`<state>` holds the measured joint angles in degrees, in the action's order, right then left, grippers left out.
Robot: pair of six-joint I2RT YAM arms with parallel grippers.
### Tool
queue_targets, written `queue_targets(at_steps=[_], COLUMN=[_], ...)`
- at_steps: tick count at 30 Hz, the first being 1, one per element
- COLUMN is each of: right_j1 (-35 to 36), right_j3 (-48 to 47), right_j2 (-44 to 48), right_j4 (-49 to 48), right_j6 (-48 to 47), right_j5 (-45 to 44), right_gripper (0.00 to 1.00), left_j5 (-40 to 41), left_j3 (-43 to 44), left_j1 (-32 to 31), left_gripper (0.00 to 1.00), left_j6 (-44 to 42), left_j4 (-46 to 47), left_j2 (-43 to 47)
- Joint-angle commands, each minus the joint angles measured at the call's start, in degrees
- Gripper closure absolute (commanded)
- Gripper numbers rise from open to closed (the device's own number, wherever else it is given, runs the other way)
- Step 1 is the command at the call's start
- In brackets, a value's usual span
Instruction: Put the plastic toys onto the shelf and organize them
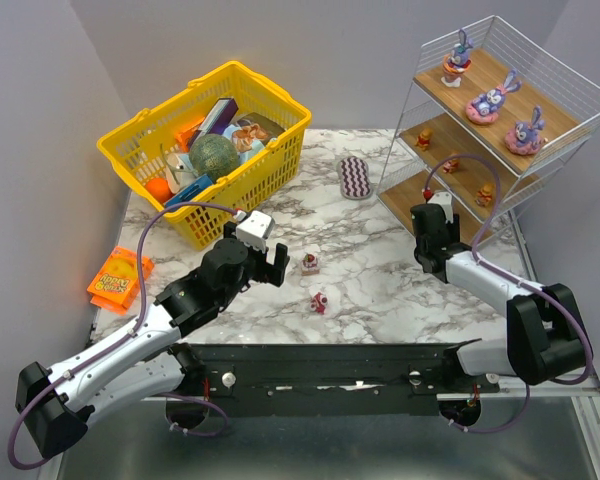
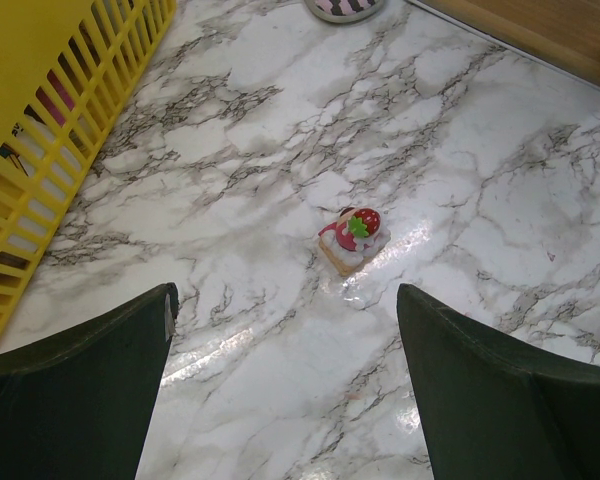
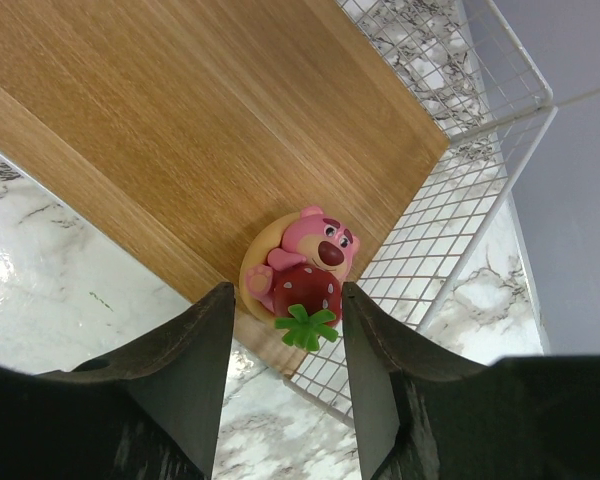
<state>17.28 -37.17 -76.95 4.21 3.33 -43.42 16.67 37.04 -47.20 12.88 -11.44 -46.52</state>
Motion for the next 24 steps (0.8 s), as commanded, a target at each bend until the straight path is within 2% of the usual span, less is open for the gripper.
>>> queue_targets(at_steps=[1,4,10,17,24], right_j1=[-0.6,-0.6,-0.6,-0.4,2.8], right_j3=[0.6,0.5,1.0,4.6,4.6], right_j2=[2.0,2.3,4.9,11.7,16.0], right_j4=[-0.6,-0.7,-0.8,-6.2,-6.3], right_j6=[-0.1,-0.3,-1.0,-7.5,-9.2], right_j5=[-4.7,-3.9,3.2,18.0,27.4], right_gripper=[0.45,0.44,0.43,0.43,0.43], left_j5=[-0.9,-0.8,-0.6,-0.3,0.1], left_j3=[-0.7,-0.7,-0.8,-0.7,-0.8], left_j1=[0.3,0.3,0.3,0.3,0.3], left_gripper=[0.01,0.01,0.01,0.01,0.01], left_j6=[-0.1,-0.1,-0.1,-0.1,-0.2], left_j4=[1.0,1.0,1.0,0.9,0.7], left_j2=[0.3,0.4,0.7,1.1,1.5])
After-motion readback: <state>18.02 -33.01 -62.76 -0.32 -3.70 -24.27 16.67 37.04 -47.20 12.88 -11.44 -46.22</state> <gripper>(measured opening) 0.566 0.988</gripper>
